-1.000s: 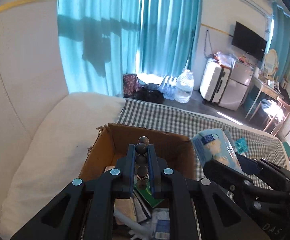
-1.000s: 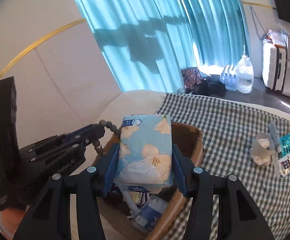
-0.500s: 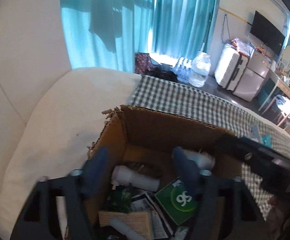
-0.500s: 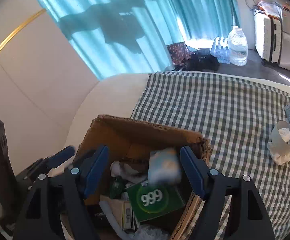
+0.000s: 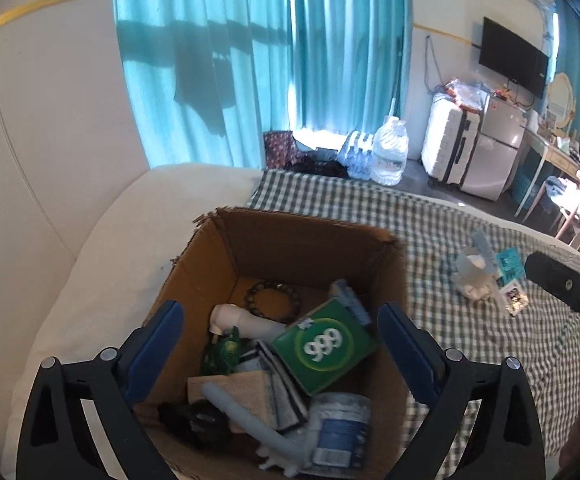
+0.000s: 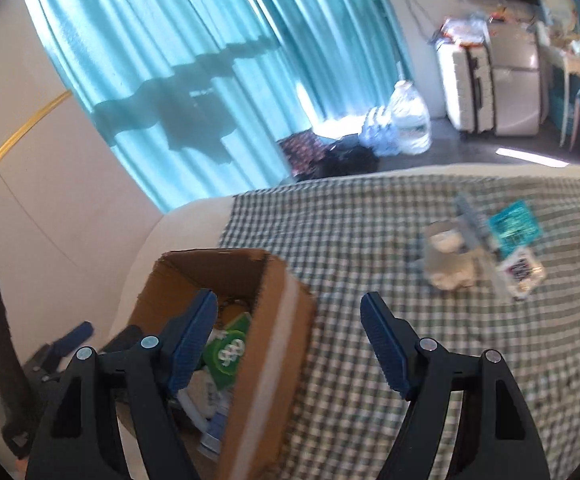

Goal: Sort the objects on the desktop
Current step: 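Open both tools over the box and move back over the table, then grasp the cardboard ring rim with the left tool while the right tool grasps the white sachet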

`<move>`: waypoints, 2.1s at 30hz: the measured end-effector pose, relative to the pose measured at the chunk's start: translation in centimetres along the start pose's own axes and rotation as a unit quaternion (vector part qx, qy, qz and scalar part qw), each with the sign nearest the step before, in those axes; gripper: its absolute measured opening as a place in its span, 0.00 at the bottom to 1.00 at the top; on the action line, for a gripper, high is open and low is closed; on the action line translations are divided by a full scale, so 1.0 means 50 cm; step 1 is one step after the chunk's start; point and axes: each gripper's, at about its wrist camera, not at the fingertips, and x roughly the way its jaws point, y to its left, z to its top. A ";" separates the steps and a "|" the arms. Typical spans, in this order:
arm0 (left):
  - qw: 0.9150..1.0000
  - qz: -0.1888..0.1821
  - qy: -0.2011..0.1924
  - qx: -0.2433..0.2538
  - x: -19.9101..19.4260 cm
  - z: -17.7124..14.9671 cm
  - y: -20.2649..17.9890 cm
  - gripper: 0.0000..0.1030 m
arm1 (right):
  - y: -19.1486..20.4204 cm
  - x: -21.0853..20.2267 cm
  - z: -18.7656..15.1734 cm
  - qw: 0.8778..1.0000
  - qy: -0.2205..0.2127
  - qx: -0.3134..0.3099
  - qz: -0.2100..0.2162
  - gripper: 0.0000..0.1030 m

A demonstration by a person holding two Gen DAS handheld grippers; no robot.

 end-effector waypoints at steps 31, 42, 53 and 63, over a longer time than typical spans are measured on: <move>0.997 -0.038 -0.002 0.062 -0.067 -0.133 -0.434 1.00 | -0.368 -0.316 -0.156 0.980 -0.132 0.006 -0.147 0.90; 0.996 -0.042 0.028 0.074 0.089 -0.135 -0.490 1.00 | -0.441 -0.185 -0.174 0.989 -0.064 0.019 -0.134 0.90; 0.995 -0.069 0.034 0.065 0.294 -0.082 -0.538 1.00 | -0.543 0.002 -0.090 0.990 -0.013 0.025 -0.141 0.88; 0.983 -0.146 0.017 0.112 0.436 -0.051 -0.590 1.00 | -0.578 0.171 -0.027 0.991 0.018 0.015 -0.130 0.88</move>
